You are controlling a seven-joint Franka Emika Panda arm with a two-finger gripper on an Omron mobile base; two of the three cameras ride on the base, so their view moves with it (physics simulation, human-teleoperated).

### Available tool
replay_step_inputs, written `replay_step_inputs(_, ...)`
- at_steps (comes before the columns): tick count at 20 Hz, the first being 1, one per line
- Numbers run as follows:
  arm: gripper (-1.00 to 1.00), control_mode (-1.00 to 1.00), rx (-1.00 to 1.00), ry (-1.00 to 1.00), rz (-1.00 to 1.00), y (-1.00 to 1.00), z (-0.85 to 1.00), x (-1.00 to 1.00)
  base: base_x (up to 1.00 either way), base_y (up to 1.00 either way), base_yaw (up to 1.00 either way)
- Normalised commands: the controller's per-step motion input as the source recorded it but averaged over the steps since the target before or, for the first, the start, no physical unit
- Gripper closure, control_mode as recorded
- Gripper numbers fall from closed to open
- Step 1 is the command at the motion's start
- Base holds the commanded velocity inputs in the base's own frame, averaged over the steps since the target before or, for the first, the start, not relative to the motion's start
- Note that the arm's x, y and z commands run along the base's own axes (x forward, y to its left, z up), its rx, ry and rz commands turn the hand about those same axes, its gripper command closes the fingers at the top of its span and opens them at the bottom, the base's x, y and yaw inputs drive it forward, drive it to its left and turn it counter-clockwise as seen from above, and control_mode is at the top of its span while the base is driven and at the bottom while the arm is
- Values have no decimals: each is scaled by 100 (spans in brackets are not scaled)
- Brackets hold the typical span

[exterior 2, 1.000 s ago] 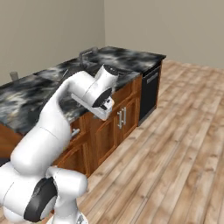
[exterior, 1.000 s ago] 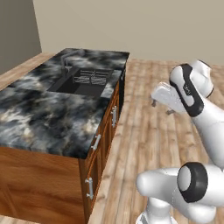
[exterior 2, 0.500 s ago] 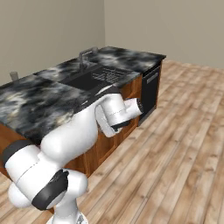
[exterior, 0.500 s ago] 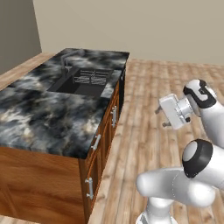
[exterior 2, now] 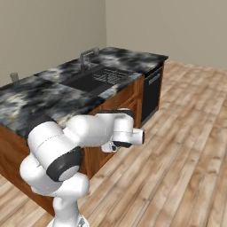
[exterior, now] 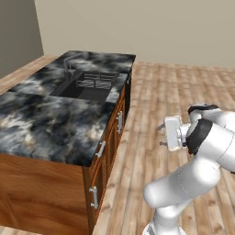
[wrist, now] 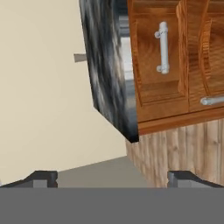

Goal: Take a straw from the drawer in front and place it inside the glass cup on the dining counter.

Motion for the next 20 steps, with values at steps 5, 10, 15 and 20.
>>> replay_step_inputs(5,-100,-100,15,0,-9,25,-49,25,0,0,0)
replay_step_inputs(10,-100,-100,8,0,-2,17,-37,27,0,0,0)
replay_step_inputs(15,-100,-100,5,0,0,22,-39,29,0,0,0)
replay_step_inputs(20,-100,-100,0,-1,0,30,-36,31,0,0,0)
